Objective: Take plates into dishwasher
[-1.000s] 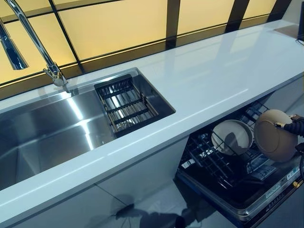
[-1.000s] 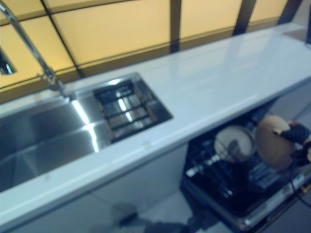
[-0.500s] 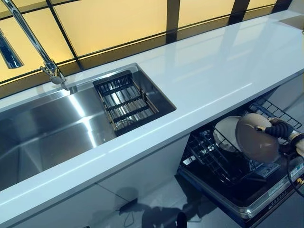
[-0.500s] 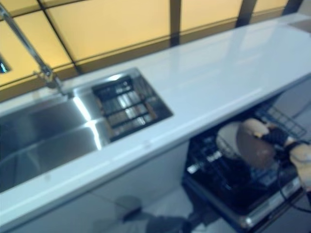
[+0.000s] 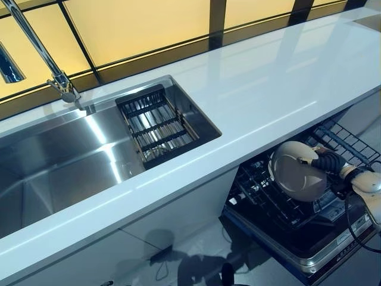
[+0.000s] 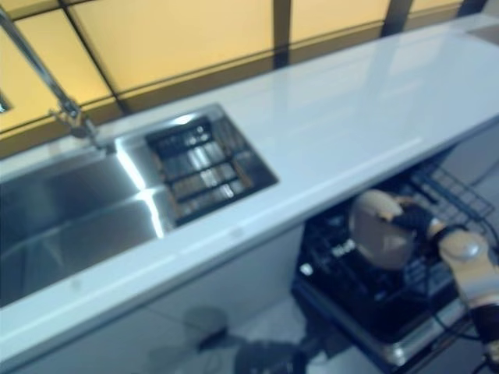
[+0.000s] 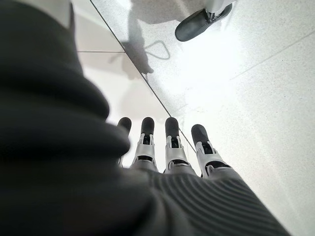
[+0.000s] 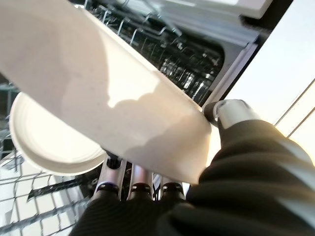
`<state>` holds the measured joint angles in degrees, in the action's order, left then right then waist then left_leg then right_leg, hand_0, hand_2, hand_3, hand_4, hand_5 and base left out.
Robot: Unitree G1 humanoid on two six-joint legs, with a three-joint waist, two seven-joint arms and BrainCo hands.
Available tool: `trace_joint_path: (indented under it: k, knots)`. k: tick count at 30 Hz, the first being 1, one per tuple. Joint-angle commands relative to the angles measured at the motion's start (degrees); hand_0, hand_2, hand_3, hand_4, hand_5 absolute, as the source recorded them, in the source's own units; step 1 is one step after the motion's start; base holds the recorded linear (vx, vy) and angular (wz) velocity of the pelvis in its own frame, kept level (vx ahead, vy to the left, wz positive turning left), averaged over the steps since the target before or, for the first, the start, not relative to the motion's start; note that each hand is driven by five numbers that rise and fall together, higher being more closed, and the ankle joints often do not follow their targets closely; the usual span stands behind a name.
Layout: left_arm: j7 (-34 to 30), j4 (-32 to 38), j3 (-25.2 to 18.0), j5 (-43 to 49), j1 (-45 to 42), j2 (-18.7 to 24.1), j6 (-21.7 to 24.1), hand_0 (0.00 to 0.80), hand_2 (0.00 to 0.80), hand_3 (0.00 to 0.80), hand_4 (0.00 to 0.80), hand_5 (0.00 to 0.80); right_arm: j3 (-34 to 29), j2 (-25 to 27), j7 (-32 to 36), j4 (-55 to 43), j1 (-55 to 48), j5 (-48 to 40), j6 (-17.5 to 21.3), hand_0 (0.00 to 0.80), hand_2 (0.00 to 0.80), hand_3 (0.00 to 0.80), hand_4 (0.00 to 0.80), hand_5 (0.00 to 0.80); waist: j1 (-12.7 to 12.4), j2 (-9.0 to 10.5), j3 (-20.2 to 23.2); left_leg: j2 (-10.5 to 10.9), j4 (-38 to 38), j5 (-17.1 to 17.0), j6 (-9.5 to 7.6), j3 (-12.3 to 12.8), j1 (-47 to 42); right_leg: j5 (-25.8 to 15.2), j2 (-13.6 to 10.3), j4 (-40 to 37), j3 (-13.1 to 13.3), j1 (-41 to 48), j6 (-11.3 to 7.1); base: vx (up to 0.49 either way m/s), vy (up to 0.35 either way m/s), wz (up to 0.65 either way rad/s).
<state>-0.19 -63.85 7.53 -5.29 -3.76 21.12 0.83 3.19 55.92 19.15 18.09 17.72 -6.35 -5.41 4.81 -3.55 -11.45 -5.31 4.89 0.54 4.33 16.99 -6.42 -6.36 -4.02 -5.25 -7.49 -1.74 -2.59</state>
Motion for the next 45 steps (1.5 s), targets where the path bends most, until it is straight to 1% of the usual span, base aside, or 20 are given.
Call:
trace_joint_path:
  k: [1, 8, 15, 20, 26, 33, 45]
  knots:
    - [0.18, -2.76, -1.14, 0.66, 1.98, 2.16, 0.83, 0.0, 0.0, 0.0, 0.0, 0.0, 1.62, -1.56, -0.6, -0.6, 2.85, 0.81, 2.44, 0.8, 0.8, 0.8, 0.8, 0.8, -1.31, 3.78, 0.48, 0.82, 0.11, 4.98, -3.93, -1.88, -1.79, 5.89, -2.83, 0.25, -1.38, 4.26, -3.61, 0.0, 0.0, 0.0]
    - [0.16, -2.35, -0.39, -0.12, 3.07, 2.42, 0.44, 0.0, 0.0, 0.0, 0.0, 0.0, 4.57, -1.78, -0.54, 3.99, 5.13, 3.44, 2.94, 0.8, 0.8, 0.8, 0.8, 0.8, -1.8, 3.33, -0.22, 0.88, 0.11, 4.76, -3.91, -2.19, -1.4, 5.7, -3.02, 0.25, -1.55, 3.98, -3.67, -0.014, -0.003, 0.0]
    - [0.12, -2.08, 0.13, -0.36, 3.18, 2.4, 0.83, 0.0, 0.0, 0.0, 0.0, 0.0, 9.0, -2.35, -0.52, 11.71, 7.67, 8.06, 3.51, 0.8, 0.8, 0.8, 0.8, 0.8, -2.75, 2.08, -0.57, 1.06, 0.11, 4.6, -3.75, -2.72, -1.42, 5.89, -3.57, 0.25, -2.24, 4.5, -3.53, 0.001, 0.0, 0.01]
    - [-0.11, -1.52, 0.77, -0.67, 3.49, 2.25, 0.54, 0.0, 0.0, 0.0, 0.0, 0.0, 10.51, -2.72, -0.47, 16.72, 9.0, 10.09, 3.81, 0.8, 0.8, 0.8, 0.8, 0.8, -3.35, 0.95, -0.86, 1.38, 0.11, 4.39, -3.71, -3.36, -1.11, 5.97, -3.91, 0.25, -2.61, 4.54, -3.43, 0.0, 0.009, 0.06]
    - [-0.36, -1.44, 1.11, -0.74, 3.36, 1.94, 0.82, 0.0, 0.0, 0.0, 0.0, 0.0, 11.27, -3.97, -1.64, 21.5, 9.25, 11.77, 4.52, 0.8, 0.8, 0.8, 0.8, 0.8, -3.99, 0.02, -0.89, 1.65, 0.11, 4.19, -3.84, -4.01, -0.82, 6.06, -4.15, 0.25, -2.84, 4.6, -3.35, 0.002, 0.005, 0.02]
    - [-0.68, -0.99, 1.35, -0.8, 3.48, 1.82, 0.78, 0.0, 0.0, 0.0, 0.0, 0.0, 11.58, -4.31, -2.4, 24.01, 9.94, 12.6, 4.62, 0.8, 0.8, 0.8, 0.8, 0.8, -4.42, -0.9, -1.25, 1.87, 0.11, 3.95, -3.84, -4.44, -0.46, 6.07, -4.43, 0.25, -3.03, 4.49, -3.27, -0.002, 0.005, 0.01]
    - [-1.0, -0.44, 1.59, -0.58, 3.45, 1.48, 0.32, 0.0, 0.0, 0.0, 0.0, 0.0, 11.77, -5.21, -2.69, 26.13, 9.08, 13.72, 5.13, 0.8, 0.8, 0.8, 0.8, 0.8, -4.83, -0.97, -1.37, 1.86, 0.11, 3.66, -3.82, -4.73, -0.29, 6.11, -4.49, 0.25, -3.2, 4.59, -3.16, 0.002, 0.0, 0.03]
